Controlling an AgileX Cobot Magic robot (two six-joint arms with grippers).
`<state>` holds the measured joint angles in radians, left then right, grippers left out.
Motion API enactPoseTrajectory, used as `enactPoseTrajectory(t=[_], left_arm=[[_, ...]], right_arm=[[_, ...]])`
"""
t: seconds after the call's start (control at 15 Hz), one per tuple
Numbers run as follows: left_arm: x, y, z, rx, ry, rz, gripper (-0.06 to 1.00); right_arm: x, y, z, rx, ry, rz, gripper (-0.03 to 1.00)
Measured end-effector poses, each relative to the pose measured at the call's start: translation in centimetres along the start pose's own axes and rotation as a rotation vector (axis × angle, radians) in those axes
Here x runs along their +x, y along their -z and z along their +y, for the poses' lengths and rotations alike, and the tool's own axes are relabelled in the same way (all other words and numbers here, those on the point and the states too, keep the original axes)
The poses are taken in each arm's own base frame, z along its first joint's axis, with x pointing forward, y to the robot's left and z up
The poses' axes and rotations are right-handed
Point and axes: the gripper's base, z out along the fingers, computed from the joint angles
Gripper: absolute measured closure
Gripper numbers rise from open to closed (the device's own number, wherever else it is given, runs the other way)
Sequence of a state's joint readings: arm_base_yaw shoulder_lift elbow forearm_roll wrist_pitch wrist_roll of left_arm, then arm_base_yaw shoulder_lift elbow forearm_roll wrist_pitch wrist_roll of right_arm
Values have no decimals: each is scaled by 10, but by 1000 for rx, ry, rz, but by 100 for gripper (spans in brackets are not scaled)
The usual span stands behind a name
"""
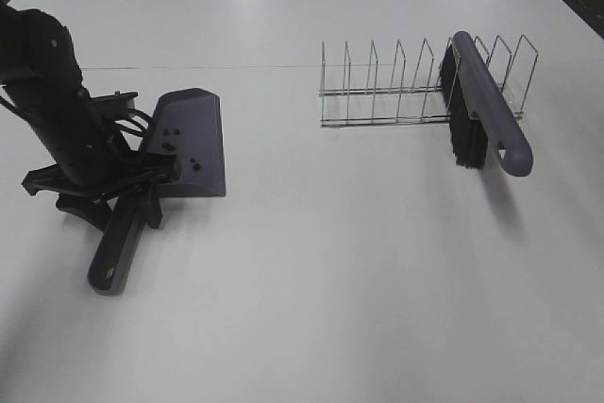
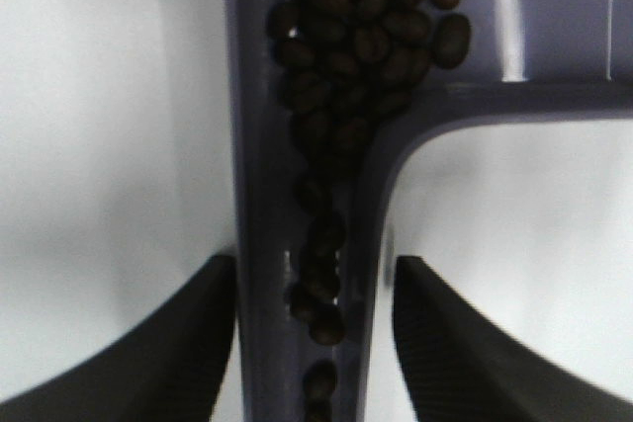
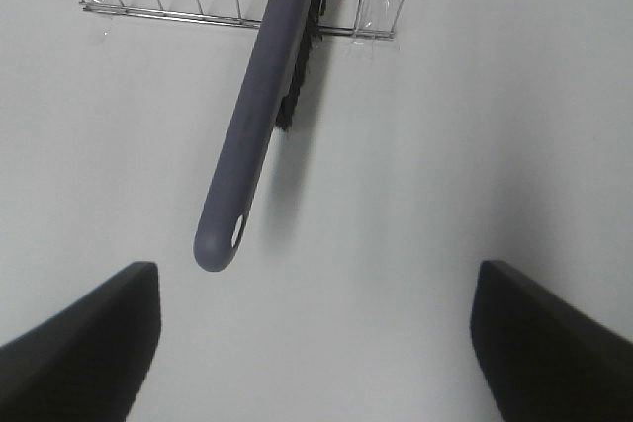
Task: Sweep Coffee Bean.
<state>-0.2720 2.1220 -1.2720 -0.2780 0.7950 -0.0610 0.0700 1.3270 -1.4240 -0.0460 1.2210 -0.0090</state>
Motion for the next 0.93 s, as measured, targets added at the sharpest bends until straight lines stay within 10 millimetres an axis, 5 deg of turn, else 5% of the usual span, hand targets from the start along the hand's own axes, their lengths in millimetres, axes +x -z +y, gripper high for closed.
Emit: enactPoseTrajectory(t=[0.13,0.33,0.73,0.93], left_arm=[[0,4,-1,3,-7,-10,14],[1,11,0,-12,-32,-23,9],[21,122,-11,-37,-152,-253,8],[55,174,-11,-44,-190,-361,8]], right_arm=[[15,4,0,0,1,10,22],[42,5,1,-1,12,36,22],[121,5,3,-2,21,-2,22],[158,-3,5,-9,20,-11,22]])
